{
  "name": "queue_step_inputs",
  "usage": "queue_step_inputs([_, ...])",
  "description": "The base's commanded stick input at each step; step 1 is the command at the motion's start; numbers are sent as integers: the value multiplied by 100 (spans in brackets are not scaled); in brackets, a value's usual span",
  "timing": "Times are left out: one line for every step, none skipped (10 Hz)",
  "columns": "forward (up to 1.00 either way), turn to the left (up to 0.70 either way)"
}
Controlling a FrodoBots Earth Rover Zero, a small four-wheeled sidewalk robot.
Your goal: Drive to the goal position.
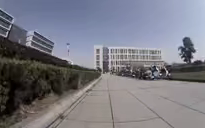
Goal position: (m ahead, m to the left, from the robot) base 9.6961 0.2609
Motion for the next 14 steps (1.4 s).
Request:
queue_step_inputs([50, 0])
queue_step_inputs([50, 0])
queue_step_inputs([50, 0])
queue_step_inputs([50, 0])
queue_step_inputs([50, 0])
queue_step_inputs([50, 0])
queue_step_inputs([50, 0])
queue_step_inputs([50, 0])
queue_step_inputs([50, 0])
queue_step_inputs([50, 0])
queue_step_inputs([50, 0])
queue_step_inputs([50, 0])
queue_step_inputs([50, 0])
queue_step_inputs([50, 0])
